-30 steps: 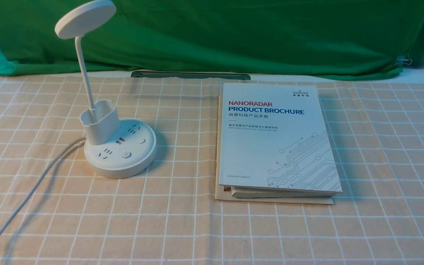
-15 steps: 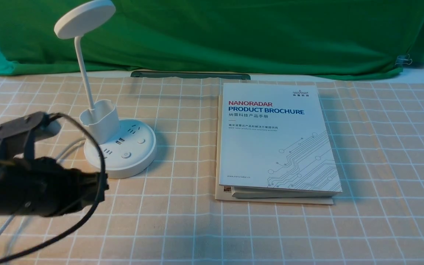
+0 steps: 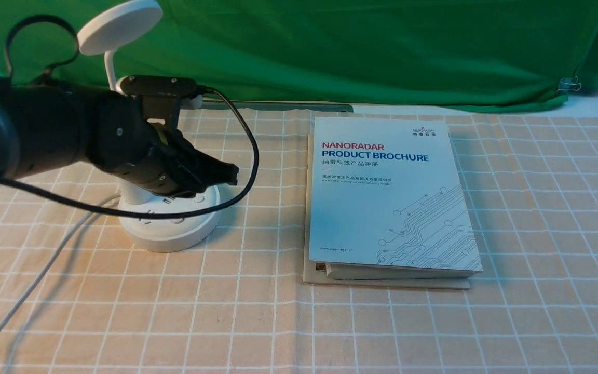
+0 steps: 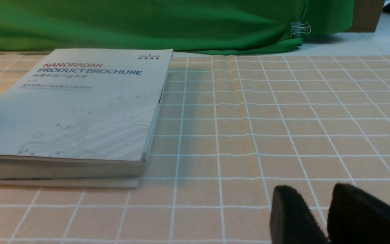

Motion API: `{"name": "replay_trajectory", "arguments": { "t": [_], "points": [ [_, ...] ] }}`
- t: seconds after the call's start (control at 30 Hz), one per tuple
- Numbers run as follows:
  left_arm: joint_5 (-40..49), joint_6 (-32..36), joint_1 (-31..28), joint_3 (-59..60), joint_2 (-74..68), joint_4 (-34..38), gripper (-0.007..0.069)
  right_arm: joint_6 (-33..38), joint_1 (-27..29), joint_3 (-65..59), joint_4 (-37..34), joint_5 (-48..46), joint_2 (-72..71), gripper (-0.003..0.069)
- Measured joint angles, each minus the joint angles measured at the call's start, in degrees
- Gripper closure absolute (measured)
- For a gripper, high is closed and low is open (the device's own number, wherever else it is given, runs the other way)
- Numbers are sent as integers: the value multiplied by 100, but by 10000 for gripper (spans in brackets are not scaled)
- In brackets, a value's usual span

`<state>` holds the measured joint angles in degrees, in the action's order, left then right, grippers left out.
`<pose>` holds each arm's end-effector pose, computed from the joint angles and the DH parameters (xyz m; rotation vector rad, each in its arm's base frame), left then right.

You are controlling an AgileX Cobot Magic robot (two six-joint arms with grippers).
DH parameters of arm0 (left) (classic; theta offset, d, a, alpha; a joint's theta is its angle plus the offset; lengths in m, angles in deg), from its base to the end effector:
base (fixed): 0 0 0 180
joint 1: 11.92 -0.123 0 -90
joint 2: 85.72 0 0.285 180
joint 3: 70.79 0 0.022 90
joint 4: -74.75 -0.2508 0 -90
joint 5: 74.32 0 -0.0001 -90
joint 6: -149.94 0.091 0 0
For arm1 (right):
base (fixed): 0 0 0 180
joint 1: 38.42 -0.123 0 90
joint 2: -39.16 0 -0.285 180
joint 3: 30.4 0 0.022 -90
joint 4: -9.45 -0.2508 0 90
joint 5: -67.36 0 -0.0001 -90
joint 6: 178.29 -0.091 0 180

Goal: Turn on the table lamp on the light coffee tablecloth with your hand.
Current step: 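Press the power button on the lamp base to turn the lamp on with the left gripper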

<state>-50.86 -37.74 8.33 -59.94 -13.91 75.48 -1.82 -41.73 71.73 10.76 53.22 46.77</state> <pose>0.3509 -0.1300 0.2190 0.2613 2.4863 -0.2158 0.0554 0.0027 0.1871 -0.0118 1.7391 0.0665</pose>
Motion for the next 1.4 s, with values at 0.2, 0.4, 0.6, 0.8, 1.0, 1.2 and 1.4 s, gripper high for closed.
{"name": "replay_trajectory", "arguments": {
  "t": [0.2,0.4,0.6,0.8,1.0,1.2,1.4],
  "points": [
    [-183,-103,0,-176,-478,-297,624,-5,0,0,0,-5,0,421],
    [-502,-241,0,-201,-660,-520,624,-5,0,0,0,-5,0,421],
    [-613,-813,0,-201,-777,-1123,624,-5,0,0,0,-5,0,421],
    [-584,-933,0,-209,-922,-1277,624,-5,0,0,0,-5,0,421],
    [-589,-940,0,-232,-977,-1172,624,-5,0,0,0,-5,0,421],
    [-546,-970,0,-266,-989,-1085,624,-5,0,0,0,0,0,421],
    [-309,-1018,0,-242,-777,-1012,624,0,0,0,0,-4,0,421]
  ]
}}
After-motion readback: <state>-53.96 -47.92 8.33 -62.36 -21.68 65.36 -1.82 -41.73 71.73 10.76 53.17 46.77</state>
